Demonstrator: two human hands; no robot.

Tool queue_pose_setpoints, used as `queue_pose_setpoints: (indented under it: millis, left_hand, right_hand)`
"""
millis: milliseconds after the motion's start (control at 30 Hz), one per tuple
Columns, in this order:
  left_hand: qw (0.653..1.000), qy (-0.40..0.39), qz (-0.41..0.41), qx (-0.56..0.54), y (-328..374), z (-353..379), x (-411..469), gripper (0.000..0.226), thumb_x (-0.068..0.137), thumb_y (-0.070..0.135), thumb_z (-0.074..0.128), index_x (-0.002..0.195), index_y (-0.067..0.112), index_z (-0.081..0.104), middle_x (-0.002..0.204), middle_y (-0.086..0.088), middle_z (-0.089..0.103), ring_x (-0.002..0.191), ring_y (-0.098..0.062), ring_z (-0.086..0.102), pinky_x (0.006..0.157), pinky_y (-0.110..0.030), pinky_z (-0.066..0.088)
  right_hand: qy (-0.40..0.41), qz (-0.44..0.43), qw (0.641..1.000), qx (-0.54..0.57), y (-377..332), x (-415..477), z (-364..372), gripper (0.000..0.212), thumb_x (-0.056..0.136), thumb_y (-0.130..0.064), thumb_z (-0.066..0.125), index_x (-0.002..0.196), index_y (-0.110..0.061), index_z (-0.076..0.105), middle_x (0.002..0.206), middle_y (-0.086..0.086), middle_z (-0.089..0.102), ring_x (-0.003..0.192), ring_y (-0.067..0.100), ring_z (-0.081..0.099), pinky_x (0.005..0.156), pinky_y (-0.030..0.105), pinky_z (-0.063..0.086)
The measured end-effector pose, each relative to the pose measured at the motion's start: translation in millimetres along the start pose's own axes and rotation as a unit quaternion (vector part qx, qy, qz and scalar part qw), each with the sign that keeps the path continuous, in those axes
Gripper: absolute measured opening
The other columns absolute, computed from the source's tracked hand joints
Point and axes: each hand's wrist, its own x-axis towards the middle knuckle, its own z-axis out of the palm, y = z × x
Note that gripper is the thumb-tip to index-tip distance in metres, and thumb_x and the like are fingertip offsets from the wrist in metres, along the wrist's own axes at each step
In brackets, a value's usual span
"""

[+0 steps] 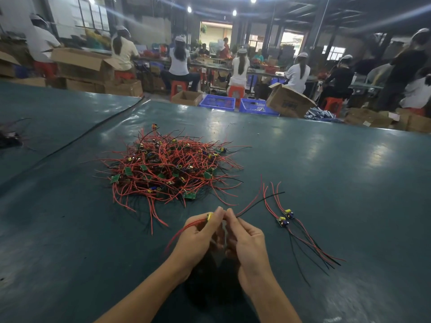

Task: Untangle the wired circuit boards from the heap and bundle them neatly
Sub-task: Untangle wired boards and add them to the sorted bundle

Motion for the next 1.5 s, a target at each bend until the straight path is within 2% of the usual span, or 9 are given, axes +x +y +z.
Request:
queue_pose_setpoints:
  millis: [100, 200, 667, 833, 933, 1033, 1100, 1267, 1500]
  left_hand:
    - [0.998, 0.012, 0.057, 0.032, 4, 1, 1, 0.052, 0.086, 0.044, 0.057, 0.065, -0.003, 0.062, 0.056, -0.006, 0.061, 0.051, -0.014, 0.057, 0.053, -0.022, 0.046]
    - [0.996, 0.012, 0.081, 0.047, 9, 3, 1, 0.050, 0.085, 0.043, 0.055, 0.051, 0.005, 0.056, 0.050, -0.008, 0.056, 0.048, -0.016, 0.051, 0.052, -0.022, 0.042]
    - [0.993, -0.011, 0.076, 0.085, 2, 0, 2, 0.048, 0.089, 0.046, 0.053, 0.050, 0.018, 0.059, 0.053, -0.006, 0.061, 0.051, -0.019, 0.055, 0.054, -0.027, 0.046]
    - [0.993, -0.005, 0.078, 0.087, 1, -1, 3, 0.051, 0.088, 0.051, 0.058, 0.050, 0.018, 0.061, 0.055, -0.014, 0.061, 0.051, -0.018, 0.056, 0.054, -0.026, 0.046]
    - [0.991, 0.003, 0.093, 0.101, 0, -3, 4, 0.045, 0.087, 0.050, 0.058, 0.052, 0.022, 0.062, 0.051, 0.002, 0.058, 0.049, -0.008, 0.053, 0.053, -0.018, 0.042]
    - [0.990, -0.003, 0.091, 0.110, -2, -4, 5, 0.044, 0.084, 0.051, 0.058, 0.054, 0.018, 0.059, 0.052, 0.000, 0.056, 0.050, -0.009, 0.053, 0.052, -0.017, 0.042]
    - [0.990, -0.009, 0.090, 0.110, -2, -4, 6, 0.047, 0.086, 0.048, 0.059, 0.051, 0.016, 0.057, 0.052, -0.003, 0.056, 0.050, -0.011, 0.054, 0.053, -0.018, 0.044]
    - [0.990, -0.015, 0.094, 0.103, 3, -5, 9, 0.050, 0.083, 0.050, 0.057, 0.042, 0.020, 0.056, 0.048, -0.007, 0.057, 0.048, -0.017, 0.053, 0.055, -0.024, 0.045]
    - [0.992, -0.026, 0.093, 0.083, 11, -6, 5, 0.049, 0.087, 0.039, 0.054, 0.040, 0.023, 0.048, 0.046, -0.002, 0.055, 0.046, -0.013, 0.050, 0.055, -0.019, 0.044]
  right_hand:
    - [0.026, 0.008, 1.000, 0.003, 1, 4, 0, 0.032, 0.077, -0.043, 0.066, 0.086, -0.017, 0.080, 0.054, 0.002, 0.051, 0.047, 0.014, 0.046, 0.050, 0.026, 0.040]
    - [0.078, 0.013, 0.996, 0.050, -6, 15, -10, 0.025, 0.089, -0.036, 0.063, 0.086, -0.018, 0.081, 0.055, -0.008, 0.033, 0.040, 0.005, 0.024, 0.040, 0.018, 0.025]
    - [0.167, -0.014, 0.966, 0.198, -18, 26, -38, 0.021, 0.096, -0.028, 0.057, 0.090, -0.018, 0.075, 0.061, -0.011, 0.041, 0.037, 0.004, 0.025, 0.034, 0.017, 0.019]
    - [0.140, -0.028, 0.988, 0.062, -8, 19, -25, 0.025, 0.084, -0.039, 0.071, 0.072, -0.018, 0.078, 0.054, -0.011, 0.039, 0.038, 0.004, 0.025, 0.036, 0.017, 0.024]
    - [0.070, -0.033, 0.996, -0.039, 3, 10, -8, 0.024, 0.071, -0.042, 0.074, 0.065, -0.019, 0.077, 0.050, -0.006, 0.047, 0.045, 0.007, 0.039, 0.042, 0.019, 0.033]
    - [0.063, -0.014, 0.997, -0.036, 9, 6, 0, 0.022, 0.082, -0.031, 0.073, 0.067, -0.016, 0.077, 0.065, 0.012, 0.061, 0.065, 0.026, 0.051, 0.056, 0.031, 0.044]
    - [0.082, -0.003, 0.997, -0.012, 9, 9, 0, 0.018, 0.086, -0.024, 0.071, 0.071, -0.016, 0.079, 0.067, 0.007, 0.066, 0.069, 0.024, 0.055, 0.066, 0.037, 0.050]
    - [0.172, 0.006, 0.981, 0.094, -9, 17, -14, 0.017, 0.087, -0.024, 0.070, 0.082, -0.011, 0.079, 0.051, -0.012, 0.039, 0.035, 0.003, 0.026, 0.035, 0.017, 0.024]
    - [0.208, -0.040, 0.964, 0.159, -22, 19, -33, 0.019, 0.092, -0.031, 0.064, 0.083, -0.017, 0.075, 0.056, -0.012, 0.044, 0.035, 0.002, 0.026, 0.033, 0.015, 0.019]
